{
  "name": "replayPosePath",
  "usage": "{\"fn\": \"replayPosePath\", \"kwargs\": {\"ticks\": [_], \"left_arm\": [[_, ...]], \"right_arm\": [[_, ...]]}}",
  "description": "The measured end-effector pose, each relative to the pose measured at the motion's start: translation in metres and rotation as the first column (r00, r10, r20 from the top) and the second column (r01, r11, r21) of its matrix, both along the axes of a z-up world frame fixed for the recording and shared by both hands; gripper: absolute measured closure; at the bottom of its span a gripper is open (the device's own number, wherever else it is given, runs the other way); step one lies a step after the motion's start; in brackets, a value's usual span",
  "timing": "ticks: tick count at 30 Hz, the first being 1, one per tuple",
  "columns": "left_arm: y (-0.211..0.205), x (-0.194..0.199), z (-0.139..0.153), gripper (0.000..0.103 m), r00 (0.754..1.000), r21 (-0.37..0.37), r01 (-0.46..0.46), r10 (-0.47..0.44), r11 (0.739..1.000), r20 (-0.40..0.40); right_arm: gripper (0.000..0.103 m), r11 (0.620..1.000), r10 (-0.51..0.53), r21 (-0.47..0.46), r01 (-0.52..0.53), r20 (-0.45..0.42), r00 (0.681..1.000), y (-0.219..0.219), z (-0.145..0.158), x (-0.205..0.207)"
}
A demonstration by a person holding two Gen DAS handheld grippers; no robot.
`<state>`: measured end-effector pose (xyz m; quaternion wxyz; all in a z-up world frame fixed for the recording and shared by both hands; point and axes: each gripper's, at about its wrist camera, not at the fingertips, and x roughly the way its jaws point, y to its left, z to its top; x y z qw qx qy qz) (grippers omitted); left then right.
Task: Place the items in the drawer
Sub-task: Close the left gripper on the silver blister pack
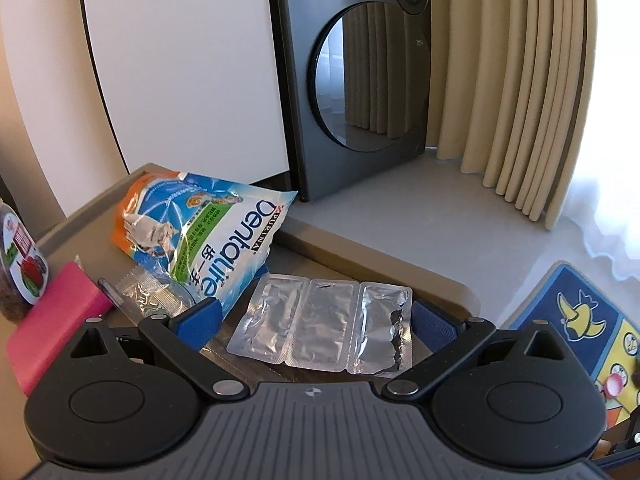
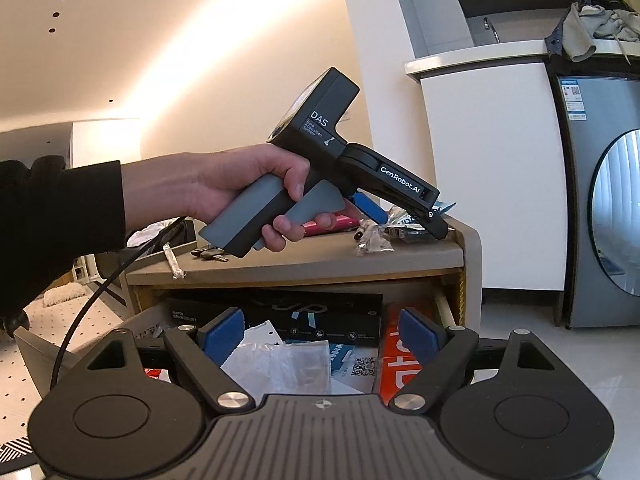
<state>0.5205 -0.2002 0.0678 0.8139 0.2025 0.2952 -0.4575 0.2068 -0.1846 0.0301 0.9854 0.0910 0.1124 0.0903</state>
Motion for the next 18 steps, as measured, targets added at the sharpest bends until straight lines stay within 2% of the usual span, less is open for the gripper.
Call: {"fn": "replayPosePath", "kwargs": {"ticks": [6,10,18], "left_arm": [[-0.0013,0.0034,-0.0007,0.0,1.0,-0.02,-0.003,0.002,1.0,-0.027],[-0.0002,0.0024,0.0006,0.007,0.999,-0.033,0.004,-0.005,0.999,-0.035],[0.0036,-0.0003,0.0028,0.009,0.999,-0.045,0.012,-0.014,0.999,-0.047]], "right_arm": [[0.016,1.0,-0.002,0.009,0.002,0.002,1.0,-0.0004,0.001,-0.0008],[0.016,1.0,0.01,0.001,-0.01,0.002,1.0,-0.0003,0.0009,-0.0021],[0.017,1.0,0.013,-0.008,-0.013,-0.004,1.0,-0.0008,0.0005,-0.0004]]}}
